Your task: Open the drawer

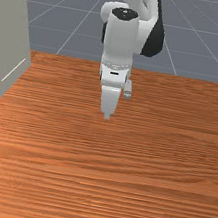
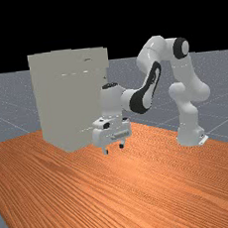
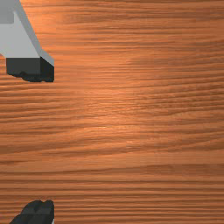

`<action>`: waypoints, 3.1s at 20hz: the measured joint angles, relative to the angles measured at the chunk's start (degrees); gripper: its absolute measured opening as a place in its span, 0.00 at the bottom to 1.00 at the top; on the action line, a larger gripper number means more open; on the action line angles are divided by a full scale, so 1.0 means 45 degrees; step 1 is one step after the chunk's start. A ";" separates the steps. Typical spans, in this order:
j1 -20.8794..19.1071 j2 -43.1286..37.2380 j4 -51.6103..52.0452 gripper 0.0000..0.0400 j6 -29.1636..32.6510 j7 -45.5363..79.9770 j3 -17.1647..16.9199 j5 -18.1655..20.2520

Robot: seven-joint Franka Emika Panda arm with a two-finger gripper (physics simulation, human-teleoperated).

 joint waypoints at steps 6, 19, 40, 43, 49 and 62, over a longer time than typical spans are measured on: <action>0.0025 -0.0017 -0.0116 0.97 -0.0657 0.0759 -0.0489 -0.0470; 0.1505 -0.2330 0.2728 0.00 -0.9569 1.8994 -0.2050 -0.0679; -0.0461 -0.3419 1.0848 0.00 -1.2205 1.9039 -0.4101 -0.2244; -0.0713 -0.3389 1.0893 0.78 -1.1716 1.9059 -0.4340 -0.2563; -0.0821 -0.3222 1.0884 0.99 -1.1177 1.9253 -0.4413 -0.2660; -0.1659 -0.2110 1.0900 1.00 -0.9634 1.9381 -0.5041 -0.2827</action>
